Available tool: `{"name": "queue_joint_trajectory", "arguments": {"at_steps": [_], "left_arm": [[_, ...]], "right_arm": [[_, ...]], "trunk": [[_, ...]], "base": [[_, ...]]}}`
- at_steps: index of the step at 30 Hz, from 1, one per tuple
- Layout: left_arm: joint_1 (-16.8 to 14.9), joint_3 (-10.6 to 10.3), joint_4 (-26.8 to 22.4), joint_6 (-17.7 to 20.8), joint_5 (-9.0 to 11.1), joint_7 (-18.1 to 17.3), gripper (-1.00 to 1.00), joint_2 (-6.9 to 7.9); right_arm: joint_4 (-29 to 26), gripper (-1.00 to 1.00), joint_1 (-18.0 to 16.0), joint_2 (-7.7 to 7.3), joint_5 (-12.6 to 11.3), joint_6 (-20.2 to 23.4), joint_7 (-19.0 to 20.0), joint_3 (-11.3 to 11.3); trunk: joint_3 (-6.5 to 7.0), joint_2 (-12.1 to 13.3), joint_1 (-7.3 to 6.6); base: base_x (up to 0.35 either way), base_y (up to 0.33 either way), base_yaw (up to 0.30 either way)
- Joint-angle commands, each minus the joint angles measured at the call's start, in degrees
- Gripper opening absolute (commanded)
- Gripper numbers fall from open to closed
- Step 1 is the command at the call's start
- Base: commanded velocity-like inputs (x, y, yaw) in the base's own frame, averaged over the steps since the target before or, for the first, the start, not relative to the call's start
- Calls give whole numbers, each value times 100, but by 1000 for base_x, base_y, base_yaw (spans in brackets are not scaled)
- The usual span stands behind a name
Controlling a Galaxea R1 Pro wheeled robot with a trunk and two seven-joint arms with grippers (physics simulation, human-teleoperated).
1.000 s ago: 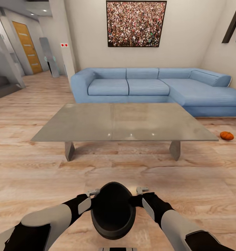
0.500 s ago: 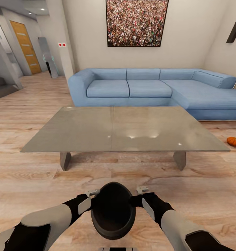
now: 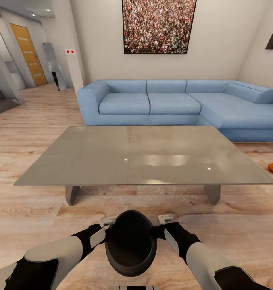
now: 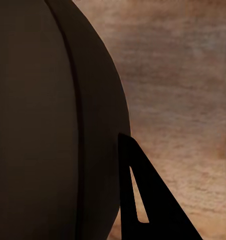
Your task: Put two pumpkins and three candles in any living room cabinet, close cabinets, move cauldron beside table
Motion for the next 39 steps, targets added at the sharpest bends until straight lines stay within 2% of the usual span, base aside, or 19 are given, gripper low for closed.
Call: {"name": "queue_joint_trajectory", "arguments": {"at_steps": [1, 29, 39], "left_arm": [[-2, 104, 9, -263, -92, 7, -100, 5], [-2, 104, 12, -272, -92, -1, -100, 9], [-2, 104, 21, -263, -92, -1, -100, 2]], "right_arm": [[15, -100, 0, -29, 118, -3, -532, -70], [-10, -100, 2, -29, 118, -23, -532, -79], [195, -100, 2, -29, 93, -21, -532, -88]], "trunk": [[0, -1, -1], [0, -1, -1], [0, -1, -1]], "base": [[4, 0, 0], [0, 0, 0], [0, 0, 0]]}}
